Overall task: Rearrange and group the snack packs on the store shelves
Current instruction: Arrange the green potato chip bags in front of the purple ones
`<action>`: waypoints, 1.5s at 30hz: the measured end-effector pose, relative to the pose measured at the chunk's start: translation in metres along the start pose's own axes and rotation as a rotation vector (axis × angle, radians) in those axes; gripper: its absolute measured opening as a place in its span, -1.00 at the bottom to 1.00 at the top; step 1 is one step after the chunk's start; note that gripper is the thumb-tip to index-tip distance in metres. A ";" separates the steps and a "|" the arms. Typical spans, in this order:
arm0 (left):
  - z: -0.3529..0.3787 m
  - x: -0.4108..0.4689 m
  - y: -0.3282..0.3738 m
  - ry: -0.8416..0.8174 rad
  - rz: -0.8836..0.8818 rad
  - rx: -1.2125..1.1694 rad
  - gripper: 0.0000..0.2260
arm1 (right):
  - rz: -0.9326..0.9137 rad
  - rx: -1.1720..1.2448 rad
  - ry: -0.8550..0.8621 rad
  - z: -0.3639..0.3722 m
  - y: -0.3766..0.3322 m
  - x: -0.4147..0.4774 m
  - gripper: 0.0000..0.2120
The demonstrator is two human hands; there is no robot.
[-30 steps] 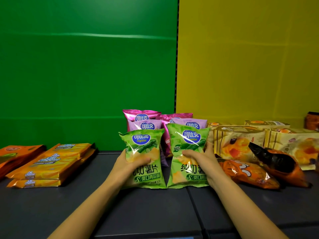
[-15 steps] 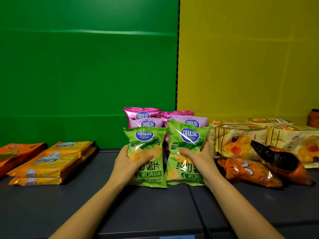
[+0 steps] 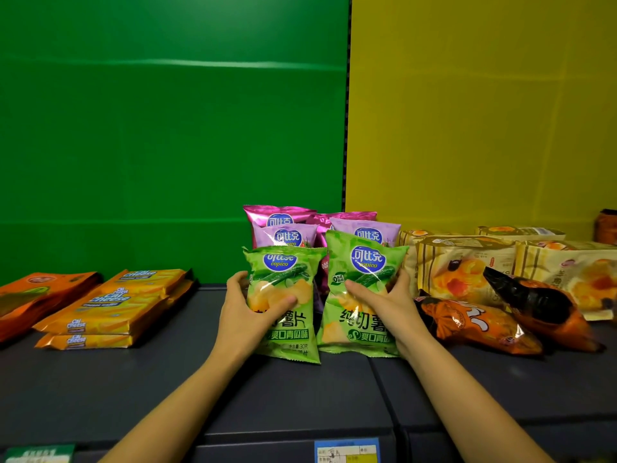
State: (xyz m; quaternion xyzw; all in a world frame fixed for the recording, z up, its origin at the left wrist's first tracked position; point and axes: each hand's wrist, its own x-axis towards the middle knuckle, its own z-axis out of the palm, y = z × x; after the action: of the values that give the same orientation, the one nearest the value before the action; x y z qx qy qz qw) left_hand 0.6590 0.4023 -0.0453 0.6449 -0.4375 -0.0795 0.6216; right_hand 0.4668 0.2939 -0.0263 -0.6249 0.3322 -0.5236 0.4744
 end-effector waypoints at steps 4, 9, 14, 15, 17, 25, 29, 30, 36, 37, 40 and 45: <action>-0.001 -0.002 0.001 -0.007 0.024 -0.008 -0.17 | -0.006 0.020 0.025 -0.002 -0.001 -0.002 0.04; -0.001 -0.006 0.002 0.008 0.048 0.022 -0.18 | 0.019 0.017 0.011 -0.004 -0.004 -0.002 0.08; 0.003 -0.011 0.002 0.002 0.000 0.089 -0.30 | -0.002 -0.039 0.033 -0.001 -0.006 -0.002 -0.03; 0.005 -0.013 0.002 0.010 -0.003 0.105 -0.30 | -0.009 -0.052 0.040 -0.001 -0.006 -0.003 -0.08; 0.009 -0.018 0.001 0.036 -0.007 0.136 -0.33 | -0.014 -0.064 0.040 -0.002 -0.006 -0.004 -0.14; 0.003 -0.022 0.007 0.077 -0.047 0.132 -0.16 | 0.110 0.020 0.031 -0.005 -0.006 -0.003 0.02; -0.002 -0.025 0.010 0.086 -0.039 0.132 -0.14 | 0.096 -0.021 0.050 -0.009 -0.011 -0.002 0.05; -0.003 -0.025 0.010 0.087 -0.038 0.133 -0.15 | 0.083 -0.031 0.058 -0.010 -0.011 -0.002 0.04; -0.005 -0.027 0.011 0.089 -0.008 0.134 -0.18 | 0.006 -0.145 0.085 -0.013 -0.017 -0.008 -0.01; -0.006 -0.027 0.011 0.097 0.011 0.141 -0.21 | -0.013 -0.164 0.089 -0.013 -0.019 -0.010 -0.03; -0.012 -0.030 0.015 0.174 0.151 0.208 -0.34 | -0.100 -0.247 0.110 -0.014 -0.029 -0.017 -0.08; -0.016 -0.045 0.048 0.176 0.453 0.229 -0.57 | -0.239 -0.402 0.117 -0.033 -0.054 -0.031 -0.29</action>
State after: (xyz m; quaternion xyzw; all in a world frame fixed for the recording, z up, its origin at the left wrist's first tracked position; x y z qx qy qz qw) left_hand 0.6201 0.4509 -0.0199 0.6012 -0.5211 0.1679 0.5821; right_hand 0.4228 0.3321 0.0141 -0.7101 0.3804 -0.5347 0.2552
